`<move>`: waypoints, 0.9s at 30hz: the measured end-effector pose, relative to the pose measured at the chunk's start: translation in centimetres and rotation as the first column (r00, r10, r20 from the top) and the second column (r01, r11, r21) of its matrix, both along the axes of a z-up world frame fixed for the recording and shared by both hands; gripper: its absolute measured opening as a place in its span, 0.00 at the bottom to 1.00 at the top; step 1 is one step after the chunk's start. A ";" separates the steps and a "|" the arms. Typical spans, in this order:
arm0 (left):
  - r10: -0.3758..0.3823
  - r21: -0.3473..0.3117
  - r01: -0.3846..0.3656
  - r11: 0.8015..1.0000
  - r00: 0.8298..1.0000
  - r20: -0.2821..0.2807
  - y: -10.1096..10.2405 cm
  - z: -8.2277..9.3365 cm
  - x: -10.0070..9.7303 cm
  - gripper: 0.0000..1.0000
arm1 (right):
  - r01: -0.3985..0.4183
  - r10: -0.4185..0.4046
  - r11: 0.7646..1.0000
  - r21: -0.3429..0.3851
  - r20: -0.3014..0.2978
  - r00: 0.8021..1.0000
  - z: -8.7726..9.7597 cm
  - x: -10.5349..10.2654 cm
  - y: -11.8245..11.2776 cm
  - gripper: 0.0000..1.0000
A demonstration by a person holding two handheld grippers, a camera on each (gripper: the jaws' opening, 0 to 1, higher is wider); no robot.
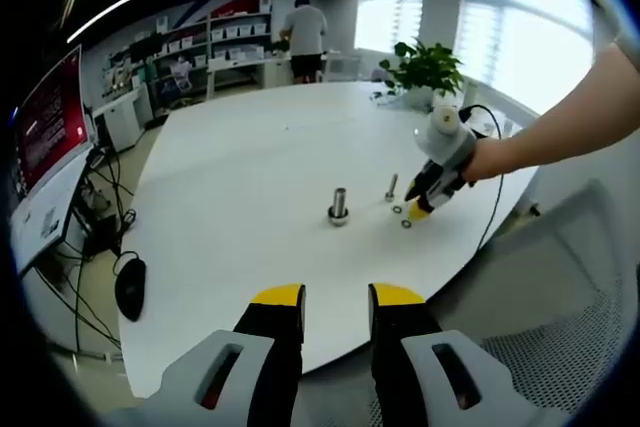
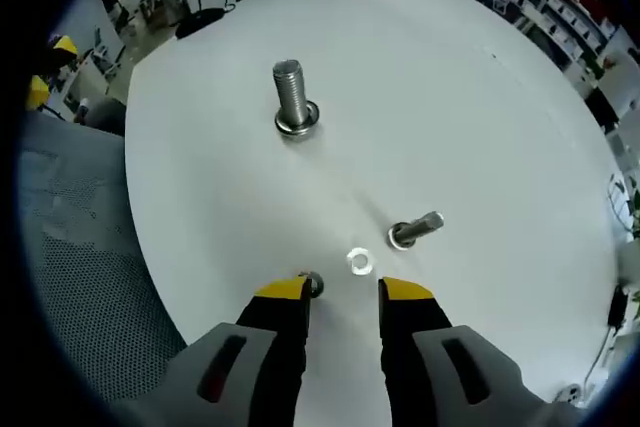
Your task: Place the washer onto the threaded stud by aligning its center hole with the stud, sliding it down to the base, and recovering from edge contact or off-axis alignment until the washer reaches the visible bottom stop.
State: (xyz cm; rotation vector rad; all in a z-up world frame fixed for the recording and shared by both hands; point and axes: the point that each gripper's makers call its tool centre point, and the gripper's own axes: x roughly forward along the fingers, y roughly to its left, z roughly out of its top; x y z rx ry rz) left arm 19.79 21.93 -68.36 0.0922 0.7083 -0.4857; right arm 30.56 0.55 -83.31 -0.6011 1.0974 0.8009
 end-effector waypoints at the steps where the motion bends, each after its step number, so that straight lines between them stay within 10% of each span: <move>1: 0.000 -0.001 0.000 1.000 1.000 0.001 0.0 0.0 0.0 0.23 | -0.013 0.013 1.000 -0.007 -0.003 1.000 -0.3 -0.2 0.2 0.29; 27: -0.013 0.003 0.013 1.000 1.000 -0.014 -0.2 -0.2 -0.1 0.22 | -0.128 0.128 0.992 -0.005 -0.058 0.990 -0.7 -1.5 0.5 0.15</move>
